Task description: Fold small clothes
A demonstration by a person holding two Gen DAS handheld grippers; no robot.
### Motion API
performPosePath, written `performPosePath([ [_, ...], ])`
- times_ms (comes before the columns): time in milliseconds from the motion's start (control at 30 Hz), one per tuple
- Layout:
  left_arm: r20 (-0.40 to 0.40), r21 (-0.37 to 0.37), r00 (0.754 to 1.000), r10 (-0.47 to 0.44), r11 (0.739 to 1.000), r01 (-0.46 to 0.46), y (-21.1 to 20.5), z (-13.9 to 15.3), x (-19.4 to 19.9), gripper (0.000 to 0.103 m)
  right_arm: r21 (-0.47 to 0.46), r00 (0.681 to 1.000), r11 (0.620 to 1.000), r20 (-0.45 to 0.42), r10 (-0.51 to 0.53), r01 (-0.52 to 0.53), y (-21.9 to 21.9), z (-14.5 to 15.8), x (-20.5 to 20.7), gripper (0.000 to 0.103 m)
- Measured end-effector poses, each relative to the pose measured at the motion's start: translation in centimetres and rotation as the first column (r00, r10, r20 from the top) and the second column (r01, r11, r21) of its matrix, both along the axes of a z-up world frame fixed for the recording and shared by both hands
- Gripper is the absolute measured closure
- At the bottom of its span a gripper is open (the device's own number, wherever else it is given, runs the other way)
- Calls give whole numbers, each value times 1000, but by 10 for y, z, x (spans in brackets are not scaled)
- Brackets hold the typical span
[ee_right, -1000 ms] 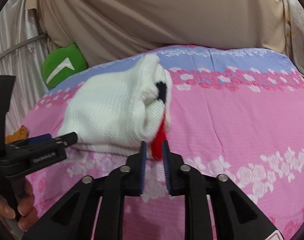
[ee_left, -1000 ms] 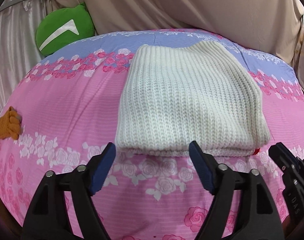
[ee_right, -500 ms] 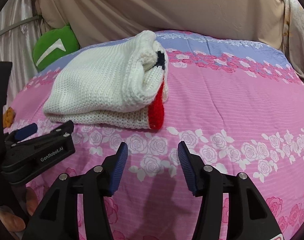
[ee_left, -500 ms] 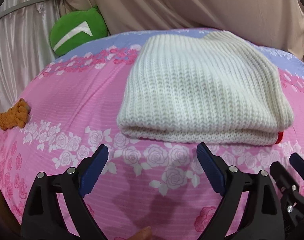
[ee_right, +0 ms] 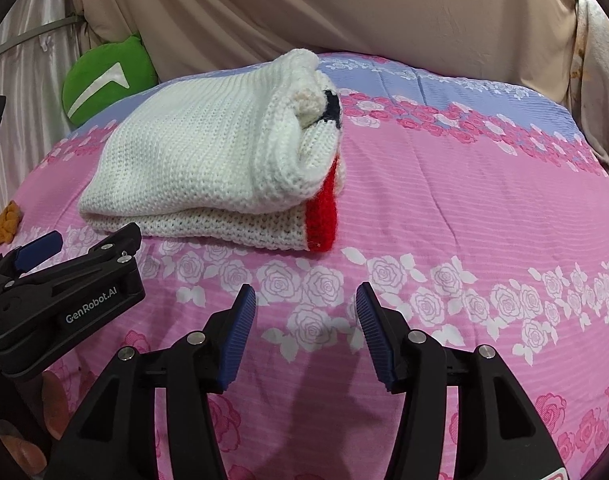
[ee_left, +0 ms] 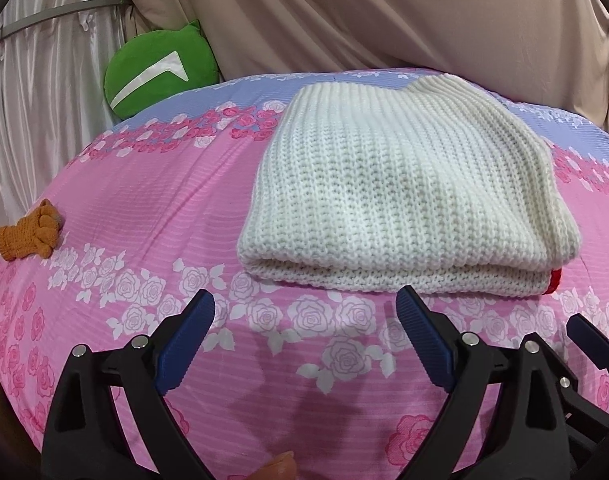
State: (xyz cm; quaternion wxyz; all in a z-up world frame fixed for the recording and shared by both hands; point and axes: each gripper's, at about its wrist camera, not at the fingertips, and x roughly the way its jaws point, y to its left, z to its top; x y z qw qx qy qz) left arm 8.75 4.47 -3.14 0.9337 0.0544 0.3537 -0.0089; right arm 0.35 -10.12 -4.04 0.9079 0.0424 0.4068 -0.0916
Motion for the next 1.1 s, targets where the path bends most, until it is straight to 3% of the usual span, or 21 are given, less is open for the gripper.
performPosePath([
  [1100,14,33,1000,-15,999,15,-4,2,-3,13,-25,1000,999,4,-26,26,2,0,1,51],
])
